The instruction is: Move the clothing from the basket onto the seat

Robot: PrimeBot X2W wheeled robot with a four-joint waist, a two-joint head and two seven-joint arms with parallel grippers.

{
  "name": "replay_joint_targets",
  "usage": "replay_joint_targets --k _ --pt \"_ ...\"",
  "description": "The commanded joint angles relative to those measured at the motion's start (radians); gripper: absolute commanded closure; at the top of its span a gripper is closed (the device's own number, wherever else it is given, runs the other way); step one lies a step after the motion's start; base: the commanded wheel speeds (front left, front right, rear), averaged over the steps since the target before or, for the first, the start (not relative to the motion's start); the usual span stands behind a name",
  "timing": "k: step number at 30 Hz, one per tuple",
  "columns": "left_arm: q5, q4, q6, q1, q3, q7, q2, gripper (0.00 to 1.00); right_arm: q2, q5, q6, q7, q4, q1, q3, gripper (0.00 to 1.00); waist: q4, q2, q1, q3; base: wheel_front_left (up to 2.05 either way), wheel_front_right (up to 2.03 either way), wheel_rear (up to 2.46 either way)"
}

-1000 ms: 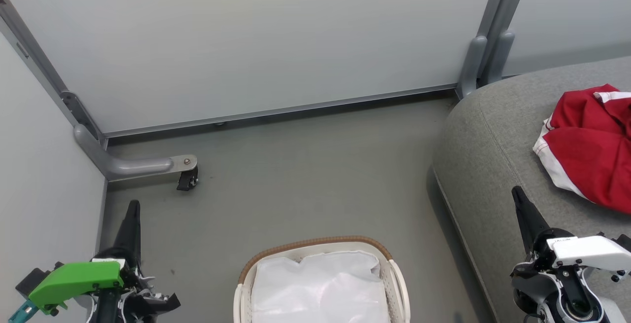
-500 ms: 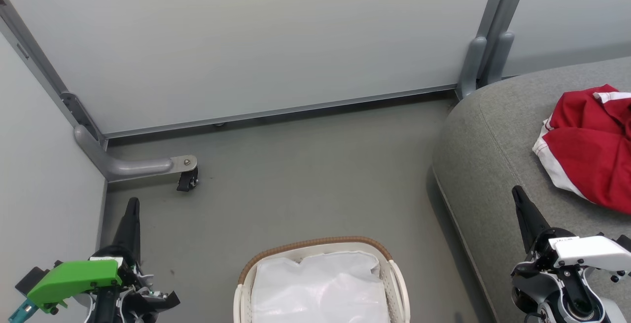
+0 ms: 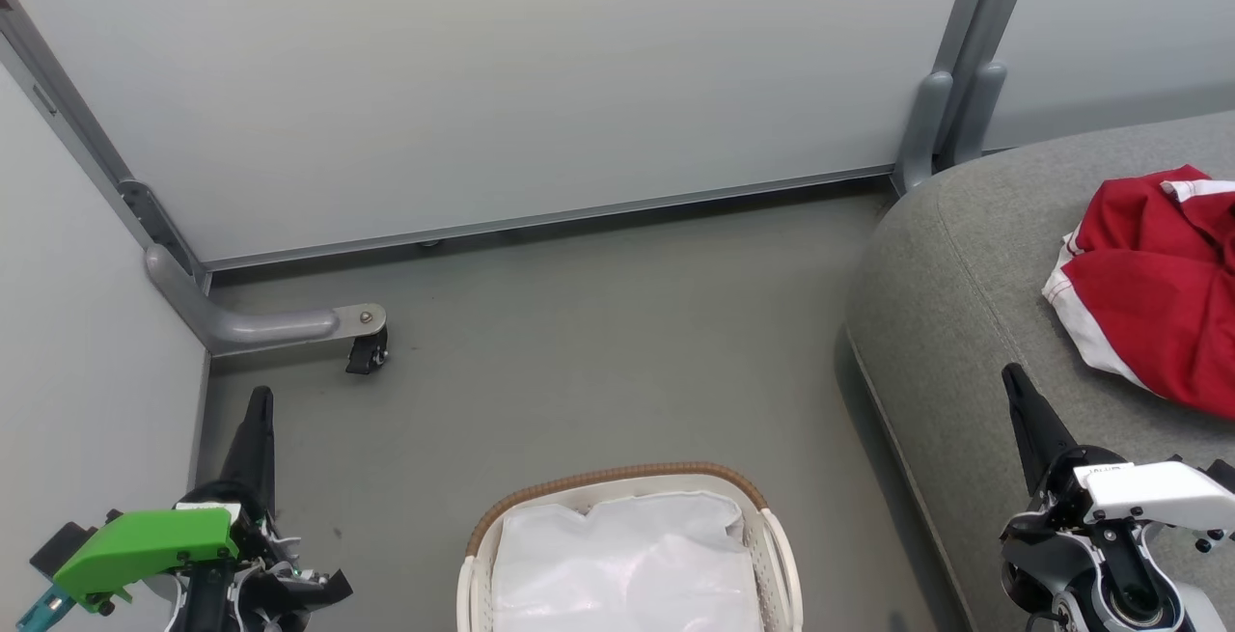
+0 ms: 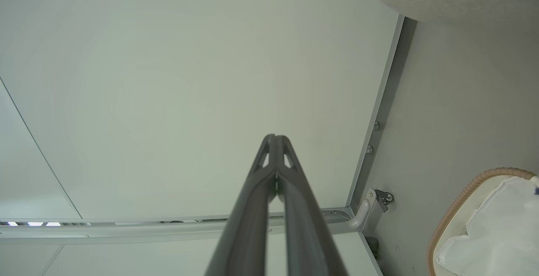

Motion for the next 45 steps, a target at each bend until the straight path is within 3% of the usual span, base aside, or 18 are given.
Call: replay_joint_targets --k 1,45 --pt "-0.004 -0.001 -0.004 -0.01 0.002 0.004 0.006 1.0 -0.006 0.003 0.0 0.002 -0.004 0.01 -0.002 1.0 0.0 -0.0001 0.0 0.0 0.0 0.0 0.0" --pt "-0.005 -0.001 -0.004 -0.01 0.001 0.003 0.006 1.0 -0.006 0.003 0.0 0.001 -0.004 0.01 -0.002 1.0 0.0 -0.0001 0.0 0.0 0.0 0.0 0.0"
